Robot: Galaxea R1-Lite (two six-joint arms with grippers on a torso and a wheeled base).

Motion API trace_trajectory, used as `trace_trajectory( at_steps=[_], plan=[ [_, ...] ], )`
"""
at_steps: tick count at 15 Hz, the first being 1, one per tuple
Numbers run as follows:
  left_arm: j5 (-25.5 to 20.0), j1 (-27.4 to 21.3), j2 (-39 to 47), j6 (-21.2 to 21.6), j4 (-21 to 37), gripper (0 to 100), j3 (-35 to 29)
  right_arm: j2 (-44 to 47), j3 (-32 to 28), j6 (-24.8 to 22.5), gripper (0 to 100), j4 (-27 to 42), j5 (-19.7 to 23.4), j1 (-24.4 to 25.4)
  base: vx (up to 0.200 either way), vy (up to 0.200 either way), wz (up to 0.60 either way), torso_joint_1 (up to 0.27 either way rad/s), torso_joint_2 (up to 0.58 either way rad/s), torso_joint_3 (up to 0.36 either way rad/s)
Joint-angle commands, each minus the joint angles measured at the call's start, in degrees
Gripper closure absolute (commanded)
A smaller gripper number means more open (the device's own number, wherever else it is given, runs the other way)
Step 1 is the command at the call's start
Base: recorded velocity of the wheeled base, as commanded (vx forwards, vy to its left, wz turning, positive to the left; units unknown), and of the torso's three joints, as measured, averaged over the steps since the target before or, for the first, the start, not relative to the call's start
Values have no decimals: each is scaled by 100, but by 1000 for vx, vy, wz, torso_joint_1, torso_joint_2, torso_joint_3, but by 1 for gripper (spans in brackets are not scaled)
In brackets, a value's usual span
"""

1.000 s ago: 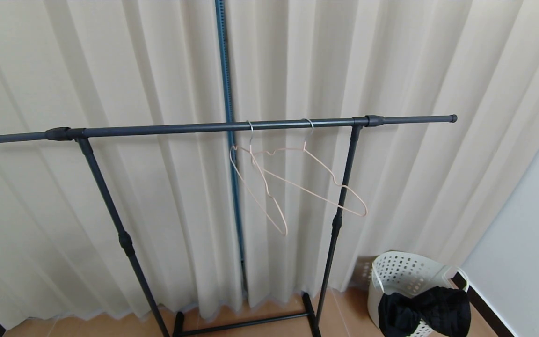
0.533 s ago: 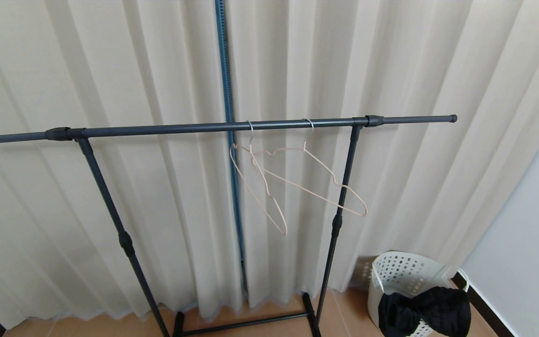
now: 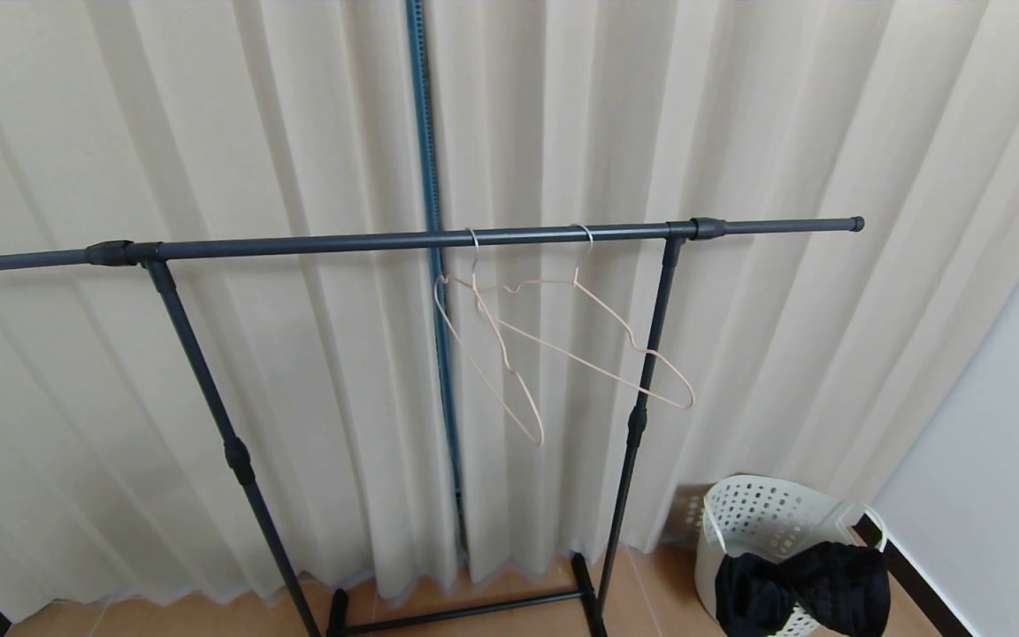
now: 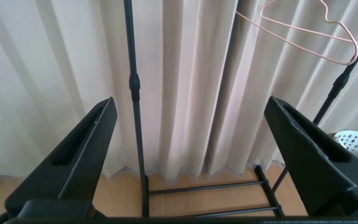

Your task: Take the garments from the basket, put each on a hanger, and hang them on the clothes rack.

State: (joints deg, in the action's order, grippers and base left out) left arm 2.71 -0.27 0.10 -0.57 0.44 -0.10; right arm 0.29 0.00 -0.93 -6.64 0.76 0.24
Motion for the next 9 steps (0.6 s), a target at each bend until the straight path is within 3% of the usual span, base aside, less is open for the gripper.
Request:
trace_trajectory(
  at_steps=[1, 9],
  plan=[
    [2, 0, 8, -4, 0, 0, -8, -3, 0, -4, 0, -4, 4, 2, 0, 0, 0, 0, 0, 0],
    [2, 0, -1, -4, 0, 0, -8, -3, 0, 22, 0, -4, -5, 2, 0, 0, 0, -15, 34, 19]
  ],
)
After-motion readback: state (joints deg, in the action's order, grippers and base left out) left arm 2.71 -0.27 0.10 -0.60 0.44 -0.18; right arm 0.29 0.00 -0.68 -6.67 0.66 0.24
